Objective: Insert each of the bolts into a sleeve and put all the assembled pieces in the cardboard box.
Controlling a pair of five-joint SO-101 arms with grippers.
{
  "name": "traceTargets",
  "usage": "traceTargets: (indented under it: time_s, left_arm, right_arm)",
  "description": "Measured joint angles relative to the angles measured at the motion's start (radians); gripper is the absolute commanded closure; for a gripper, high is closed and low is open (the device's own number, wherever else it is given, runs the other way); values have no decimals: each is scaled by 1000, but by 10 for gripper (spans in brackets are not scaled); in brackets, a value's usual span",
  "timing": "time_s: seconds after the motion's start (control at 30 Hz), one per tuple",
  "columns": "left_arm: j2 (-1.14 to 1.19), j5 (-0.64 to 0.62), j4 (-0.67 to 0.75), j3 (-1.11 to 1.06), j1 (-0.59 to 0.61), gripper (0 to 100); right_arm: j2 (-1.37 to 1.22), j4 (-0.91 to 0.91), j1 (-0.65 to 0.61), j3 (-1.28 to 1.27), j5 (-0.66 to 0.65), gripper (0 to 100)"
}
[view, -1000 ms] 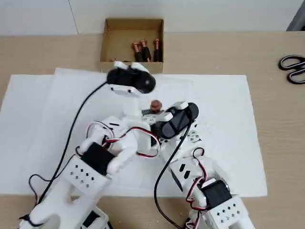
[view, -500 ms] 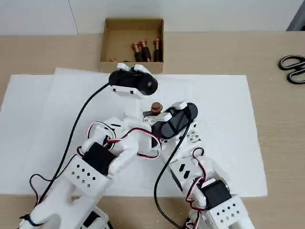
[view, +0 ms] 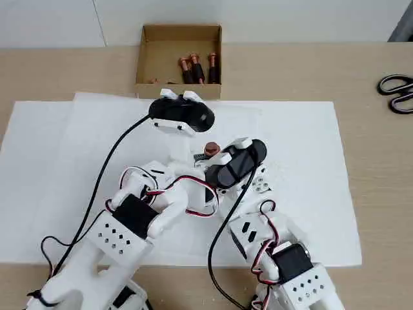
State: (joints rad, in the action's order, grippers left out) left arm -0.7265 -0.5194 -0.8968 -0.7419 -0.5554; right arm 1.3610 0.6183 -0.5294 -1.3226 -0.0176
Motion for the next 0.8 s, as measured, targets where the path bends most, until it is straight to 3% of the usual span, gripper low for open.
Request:
traceTargets:
  time_s: [0.17, 0.37, 0.8]
  left_arm:
    - [0, 0, 0, -2, -2, 979]
    - [0, 0, -2, -2, 3, 836]
    - [0, 0, -183, 110, 5, 830]
  right_arm:
    - [0, 0, 0, 0, 0, 995]
    - [0, 0, 5, 0, -2, 995]
    - [0, 0, 5, -2, 0, 995]
